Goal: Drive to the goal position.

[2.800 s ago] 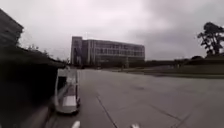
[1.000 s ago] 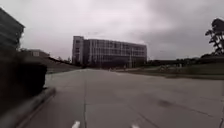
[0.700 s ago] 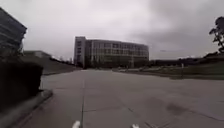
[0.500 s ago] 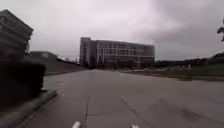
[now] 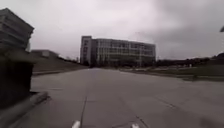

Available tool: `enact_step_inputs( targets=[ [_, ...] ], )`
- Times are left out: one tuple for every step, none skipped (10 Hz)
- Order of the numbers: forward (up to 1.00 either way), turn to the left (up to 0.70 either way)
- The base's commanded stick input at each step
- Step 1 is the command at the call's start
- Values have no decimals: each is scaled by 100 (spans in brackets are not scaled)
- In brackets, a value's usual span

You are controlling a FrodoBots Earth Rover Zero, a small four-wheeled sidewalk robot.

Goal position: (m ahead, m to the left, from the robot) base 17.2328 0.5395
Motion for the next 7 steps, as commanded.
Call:
enact_step_inputs(
  targets=[
    [70,0],
    [70,0],
    [70,0],
    [70,0],
    [70,0],
    [70,0],
    [70,0]
  ],
)
